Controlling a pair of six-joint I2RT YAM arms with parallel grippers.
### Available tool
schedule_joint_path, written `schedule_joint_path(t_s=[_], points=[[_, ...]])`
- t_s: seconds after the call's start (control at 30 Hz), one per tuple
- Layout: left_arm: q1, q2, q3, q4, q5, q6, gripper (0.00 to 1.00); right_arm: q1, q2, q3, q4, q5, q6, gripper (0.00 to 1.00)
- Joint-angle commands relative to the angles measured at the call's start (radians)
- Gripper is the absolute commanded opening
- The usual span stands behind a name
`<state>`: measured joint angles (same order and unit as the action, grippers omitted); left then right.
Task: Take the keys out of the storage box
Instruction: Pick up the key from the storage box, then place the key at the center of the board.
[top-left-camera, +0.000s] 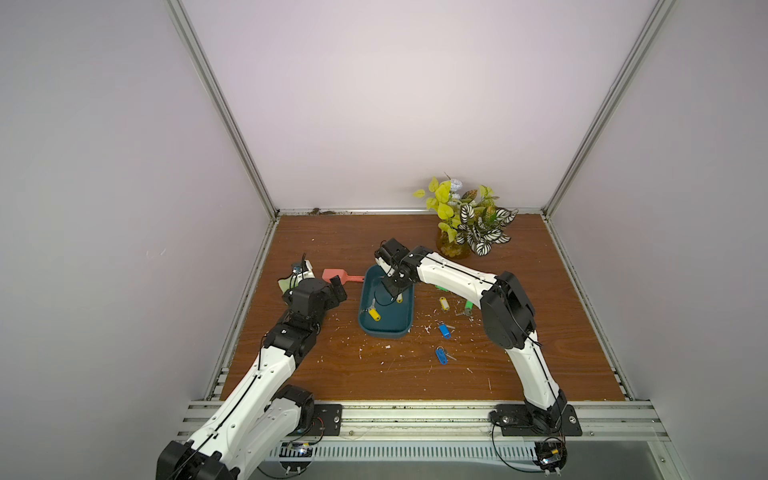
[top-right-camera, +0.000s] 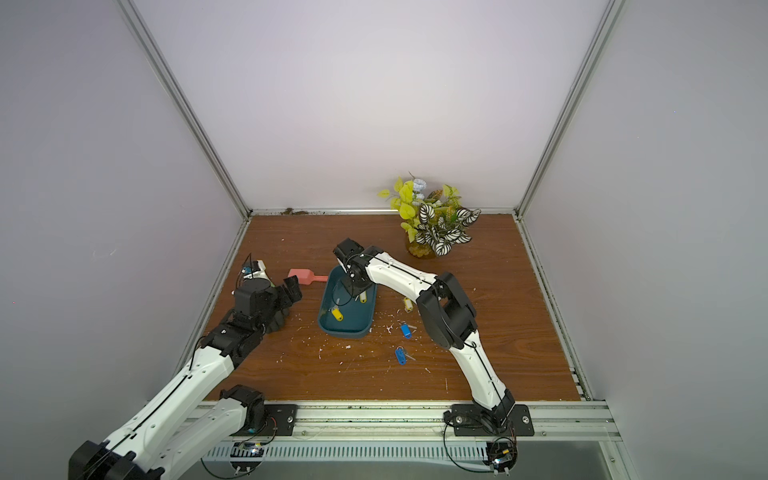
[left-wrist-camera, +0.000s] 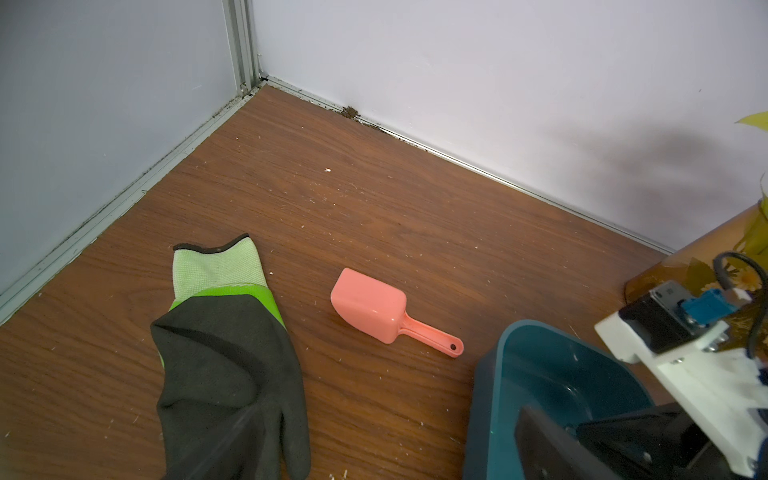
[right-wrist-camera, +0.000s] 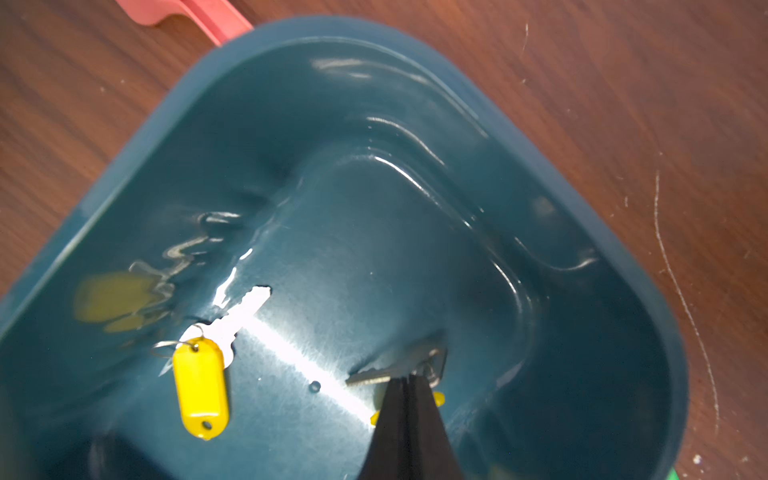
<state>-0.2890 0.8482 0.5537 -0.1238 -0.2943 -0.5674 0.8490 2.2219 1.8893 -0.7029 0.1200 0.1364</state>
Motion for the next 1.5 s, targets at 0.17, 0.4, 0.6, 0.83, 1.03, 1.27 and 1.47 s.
schedule_joint_path(t_s=[0.17,0.4,0.6,0.83,1.03,1.27,1.47], points=[[0.010,0.008,0.023,0.003,-0.003,0.023,0.98,0.005,-0.131,-0.016,0.016,-0.040,0.000,0.00],[0.009,0.021,0.025,0.013,0.018,0.027,0.98,0.005,-0.181,-0.035,0.025,-0.040,0.004,0.00],[0.010,0.032,0.030,0.019,0.041,0.034,0.98,0.006,-0.202,-0.032,0.025,-0.051,0.009,0.00],[0.010,0.041,0.032,0.044,0.062,0.047,0.98,0.006,-0.322,-0.101,0.019,-0.035,0.019,0.00],[0.009,0.055,0.031,0.081,0.058,0.051,0.98,0.001,-0.538,-0.308,0.005,0.037,0.073,0.00],[0.010,0.075,0.036,0.122,0.054,0.051,0.98,-0.038,-0.800,-0.647,-0.001,0.070,0.212,0.00],[0.009,0.094,0.049,0.124,0.039,0.071,0.98,-0.103,-0.954,-0.886,0.004,0.042,0.292,0.00]])
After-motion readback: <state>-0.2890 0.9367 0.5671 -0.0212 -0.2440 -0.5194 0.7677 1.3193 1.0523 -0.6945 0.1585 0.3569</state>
